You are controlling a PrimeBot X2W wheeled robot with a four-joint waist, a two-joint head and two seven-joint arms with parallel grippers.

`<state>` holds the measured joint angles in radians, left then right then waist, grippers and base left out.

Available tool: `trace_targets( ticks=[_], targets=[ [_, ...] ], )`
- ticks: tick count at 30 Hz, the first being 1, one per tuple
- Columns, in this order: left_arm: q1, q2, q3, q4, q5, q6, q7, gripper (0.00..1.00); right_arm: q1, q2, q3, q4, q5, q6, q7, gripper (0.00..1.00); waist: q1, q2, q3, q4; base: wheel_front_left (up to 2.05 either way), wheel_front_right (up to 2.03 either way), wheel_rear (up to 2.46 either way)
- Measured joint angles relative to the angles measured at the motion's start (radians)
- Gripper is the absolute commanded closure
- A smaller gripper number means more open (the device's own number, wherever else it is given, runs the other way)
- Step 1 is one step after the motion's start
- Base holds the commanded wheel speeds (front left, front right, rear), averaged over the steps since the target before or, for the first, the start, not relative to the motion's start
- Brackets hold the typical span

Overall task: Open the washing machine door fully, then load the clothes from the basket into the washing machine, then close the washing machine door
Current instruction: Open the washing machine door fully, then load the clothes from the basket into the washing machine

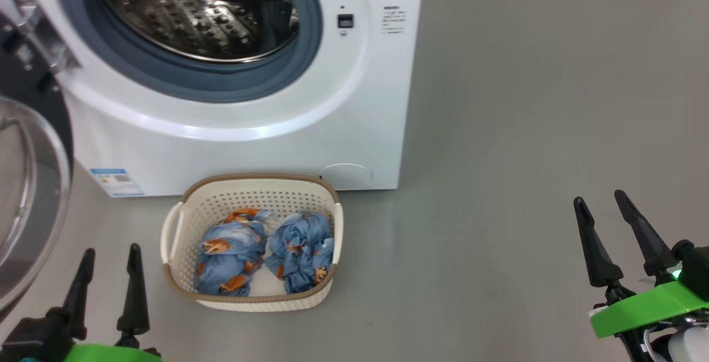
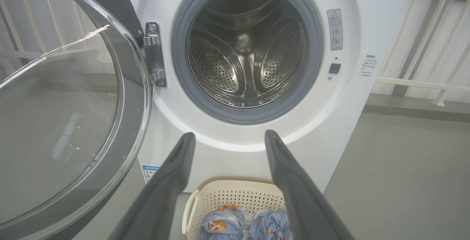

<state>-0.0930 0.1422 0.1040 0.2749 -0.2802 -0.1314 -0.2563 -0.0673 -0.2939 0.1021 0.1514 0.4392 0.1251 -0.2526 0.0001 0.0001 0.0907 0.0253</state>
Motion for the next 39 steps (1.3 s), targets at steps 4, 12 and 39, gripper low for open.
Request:
trace_targets(
  ticks=[4, 12, 39],
  targets=[
    [0.000, 0.000, -0.019, -0.006, 0.000, 0.000, 0.000, 0.00, 0.000, 0.000, -0.007, -0.001, 0.000, 0.000, 0.000, 0.00, 0.0000, 0.0000, 0.004, -0.033, 0.00, 0.00, 0.00],
    [0.000, -0.003, -0.049, -0.015, 0.000, 0.000, 0.000, 0.00, 0.000, 0.003, -0.013, -0.003, 0.000, 0.000, 0.000, 0.00, -0.0001, 0.0000, 0.008, -0.082, 0.00, 0.00, 0.00],
    [0.017, -0.002, -0.088, -0.029, -0.023, 0.000, 0.000, 0.00, 0.000, 0.009, -0.023, -0.007, -0.002, 0.000, 0.000, 0.00, -0.0001, 0.0000, 0.011, -0.092, 0.01, -0.02, 0.02]
  ],
)
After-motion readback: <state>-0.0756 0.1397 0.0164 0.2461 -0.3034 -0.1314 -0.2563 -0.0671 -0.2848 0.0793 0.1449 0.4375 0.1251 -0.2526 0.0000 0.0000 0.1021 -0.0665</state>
